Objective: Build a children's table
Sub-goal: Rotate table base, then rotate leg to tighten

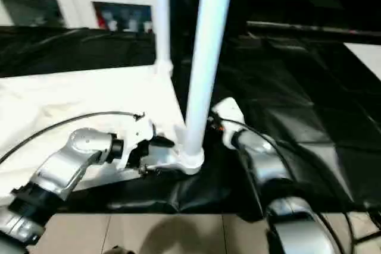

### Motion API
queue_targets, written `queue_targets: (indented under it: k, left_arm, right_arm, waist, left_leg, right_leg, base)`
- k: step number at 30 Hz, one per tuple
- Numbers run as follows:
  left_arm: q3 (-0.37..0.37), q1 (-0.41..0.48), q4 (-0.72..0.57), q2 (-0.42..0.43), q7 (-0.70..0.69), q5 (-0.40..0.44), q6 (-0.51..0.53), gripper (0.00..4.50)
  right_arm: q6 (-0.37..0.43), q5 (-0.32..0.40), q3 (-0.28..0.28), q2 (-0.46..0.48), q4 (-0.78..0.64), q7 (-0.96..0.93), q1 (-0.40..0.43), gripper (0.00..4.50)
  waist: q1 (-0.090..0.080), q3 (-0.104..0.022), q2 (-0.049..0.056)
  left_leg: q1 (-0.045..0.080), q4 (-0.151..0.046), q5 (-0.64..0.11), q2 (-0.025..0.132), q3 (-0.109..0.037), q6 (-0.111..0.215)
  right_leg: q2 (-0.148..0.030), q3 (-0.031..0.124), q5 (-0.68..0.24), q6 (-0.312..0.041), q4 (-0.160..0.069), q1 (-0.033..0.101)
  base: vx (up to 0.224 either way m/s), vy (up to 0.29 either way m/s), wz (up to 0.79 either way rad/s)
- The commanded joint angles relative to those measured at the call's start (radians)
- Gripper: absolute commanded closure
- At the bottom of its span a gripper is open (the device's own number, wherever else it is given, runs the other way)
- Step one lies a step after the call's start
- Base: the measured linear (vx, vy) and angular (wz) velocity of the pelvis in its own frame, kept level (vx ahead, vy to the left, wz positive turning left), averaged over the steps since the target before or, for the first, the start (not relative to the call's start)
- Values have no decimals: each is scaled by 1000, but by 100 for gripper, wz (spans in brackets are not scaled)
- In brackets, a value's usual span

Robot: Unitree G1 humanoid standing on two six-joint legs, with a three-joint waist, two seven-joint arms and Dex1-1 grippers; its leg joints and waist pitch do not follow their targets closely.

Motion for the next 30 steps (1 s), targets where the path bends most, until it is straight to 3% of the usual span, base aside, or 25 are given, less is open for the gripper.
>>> queue_targets:
  k: [1,3,4,5,6,8,10,14,20,30]
  left_arm:
    - [-16,16,-66,44,-11,3,102,76]
    - [-16,19,-78,51,-3,13,110,80]
    - [-14,18,-82,50,6,16,118,106]
    - [-10,14,-106,53,57,48,167,106]
    - [-10,14,-106,53,57,48,167,121]
    - [-16,12,-131,62,82,53,213,133]
    - [-16,12,-135,61,88,52,220,145]
    - [-26,7,-129,45,118,72,215,184]
    - [-55,19,-176,50,92,53,251,239]
    - [-78,27,-154,72,101,82,235,321]
  right_arm:
    - [38,1,-7,-57,-74,40,23,47]
    - [47,2,-4,-69,-95,53,32,47]
    - [56,8,-2,-76,-116,67,41,47]
    - [131,57,16,-136,-283,193,109,47]
    - [131,57,16,-136,-283,193,109,47]
    - [199,101,32,-194,-419,297,164,47]
    - [219,118,36,-213,-458,328,179,47]
    - [354,228,76,-317,-665,487,246,47]
    - [465,257,81,-361,-781,543,281,47]
    - [531,270,91,-376,-844,530,287,47]
  waist:
    - [-3,-63,3]
    - [-3,-63,5]
    - [-3,-62,5]
    - [-2,-61,0]
    - [4,-62,2]
    - [3,-63,1]
    - [4,-60,-1]
    - [5,-58,0]
    - [7,-59,-1]
    - [7,-58,-1]
  left_leg:
    - [28,-71,-265,23,-13,-7]
    - [27,-70,-264,21,-12,-7]
    - [26,-70,-266,20,-12,-9]
    - [25,-71,-268,20,-12,-4]
    - [26,-70,-257,25,-15,8]
    - [23,-69,-245,22,-15,16]
    - [22,-70,-255,23,-15,20]
    - [24,-73,-292,24,-18,18]
    - [22,-72,-275,26,-21,14]
    - [22,-71,-274,24,-20,5]
  right_leg:
    - [-47,36,-167,-221,-76,39]
    - [-48,36,-195,-211,-81,38]
    - [-48,36,-202,-208,-83,37]
    - [-43,37,-197,-194,-83,43]
    - [-48,38,-171,-190,-81,42]
    - [-47,36,-173,-189,-80,43]
    - [-48,36,-203,-187,-85,39]
    - [-48,35,-277,-166,-96,40]
    - [-53,36,-283,-167,-95,35]
    - [-52,36,-290,-159,-96,34]
  base:
    - [0,0,0]
    - [0,0,0]
    - [0,0,0]
    - [0,0,0]
    - [0,0,0]
    - [0,0,0]
    - [0,0,0]
    - [0,0,0]
    - [0,0,0]
    - [0,0,0]
